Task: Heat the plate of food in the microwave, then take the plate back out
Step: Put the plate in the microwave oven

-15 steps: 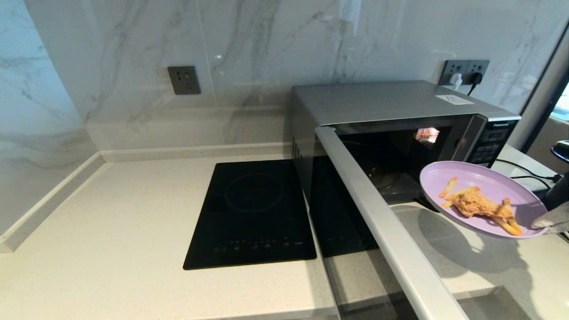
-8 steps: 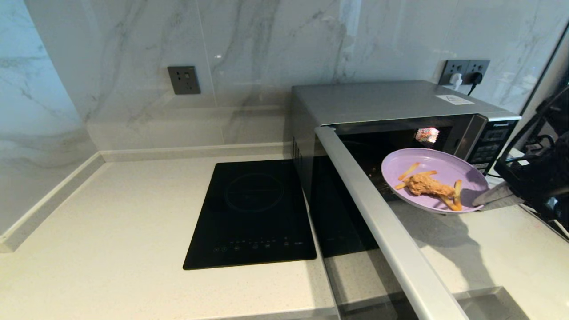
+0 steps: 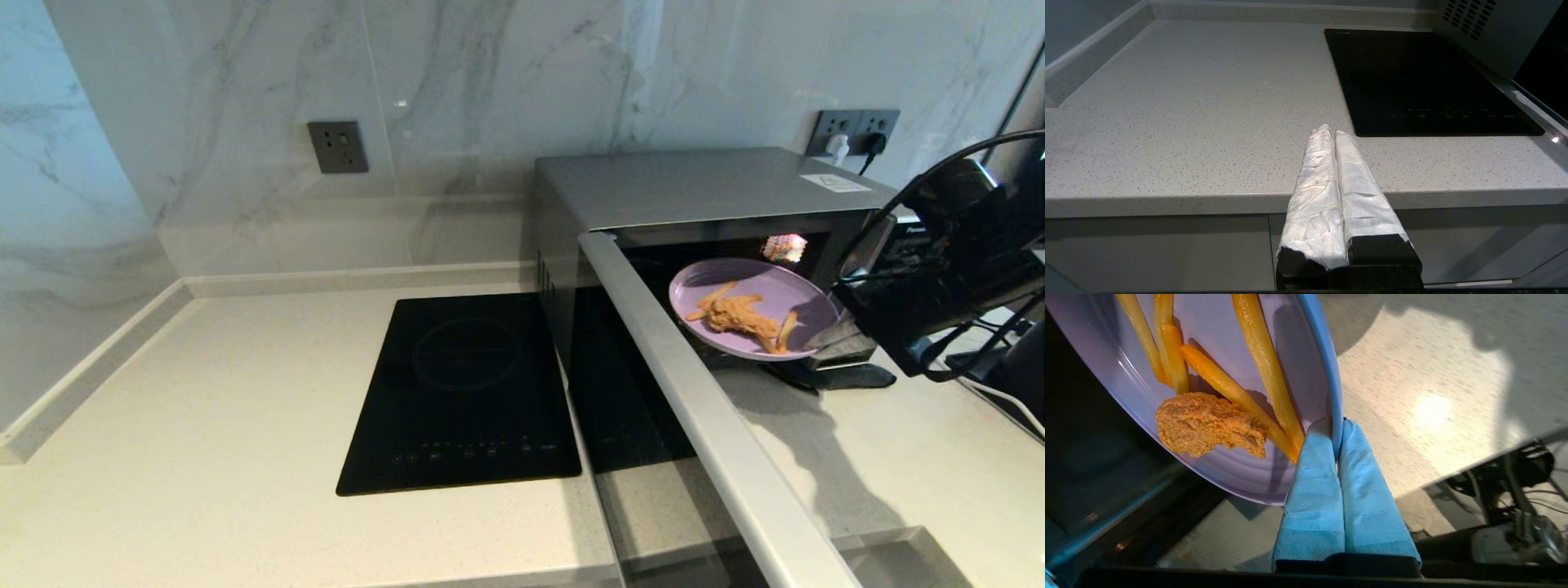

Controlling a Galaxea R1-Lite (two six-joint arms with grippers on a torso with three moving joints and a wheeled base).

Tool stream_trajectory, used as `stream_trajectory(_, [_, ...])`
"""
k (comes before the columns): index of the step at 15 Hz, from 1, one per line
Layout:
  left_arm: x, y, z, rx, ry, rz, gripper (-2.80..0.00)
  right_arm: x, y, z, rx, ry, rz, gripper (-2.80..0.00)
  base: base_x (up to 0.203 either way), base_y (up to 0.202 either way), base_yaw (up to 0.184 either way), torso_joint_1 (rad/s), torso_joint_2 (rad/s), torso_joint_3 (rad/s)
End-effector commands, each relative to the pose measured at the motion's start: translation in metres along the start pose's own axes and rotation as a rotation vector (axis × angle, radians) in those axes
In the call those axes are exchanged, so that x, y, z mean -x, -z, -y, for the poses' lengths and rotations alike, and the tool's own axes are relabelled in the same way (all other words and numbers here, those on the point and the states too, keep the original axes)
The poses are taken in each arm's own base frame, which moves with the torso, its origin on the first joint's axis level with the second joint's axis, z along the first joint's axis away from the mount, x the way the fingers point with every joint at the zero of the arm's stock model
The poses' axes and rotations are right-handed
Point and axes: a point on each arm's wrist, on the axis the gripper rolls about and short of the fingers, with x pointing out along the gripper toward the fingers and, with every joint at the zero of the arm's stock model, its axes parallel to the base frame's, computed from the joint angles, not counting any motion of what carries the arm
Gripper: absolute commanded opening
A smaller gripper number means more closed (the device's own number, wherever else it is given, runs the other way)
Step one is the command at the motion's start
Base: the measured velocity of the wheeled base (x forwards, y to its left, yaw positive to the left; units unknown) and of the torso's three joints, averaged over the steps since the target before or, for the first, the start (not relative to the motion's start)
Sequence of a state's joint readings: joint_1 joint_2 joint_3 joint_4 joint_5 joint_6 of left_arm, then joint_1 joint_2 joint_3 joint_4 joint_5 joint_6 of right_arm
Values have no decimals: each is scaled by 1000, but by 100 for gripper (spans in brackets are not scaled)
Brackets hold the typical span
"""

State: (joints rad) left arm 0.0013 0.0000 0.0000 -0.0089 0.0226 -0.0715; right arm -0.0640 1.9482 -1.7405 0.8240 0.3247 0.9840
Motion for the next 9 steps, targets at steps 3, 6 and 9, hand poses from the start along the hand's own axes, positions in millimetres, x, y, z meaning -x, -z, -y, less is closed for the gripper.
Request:
stream_trajectory(3, [0, 0, 0, 1, -1, -1, -280, -46, -19, -24, -41, -7, -17, -280, 0, 0, 0, 0, 0, 0])
stream_trajectory(6, [0, 0, 0, 1, -1, -1, -280, -69, -16, -31, -40, 1, -40, -280, 0, 0, 0, 0, 0, 0])
stream_trajectory(9, [0, 0, 0, 1, -1, -1, -280, -83, -10, -33, -40, 22, -66, -280, 0, 0, 0, 0, 0, 0])
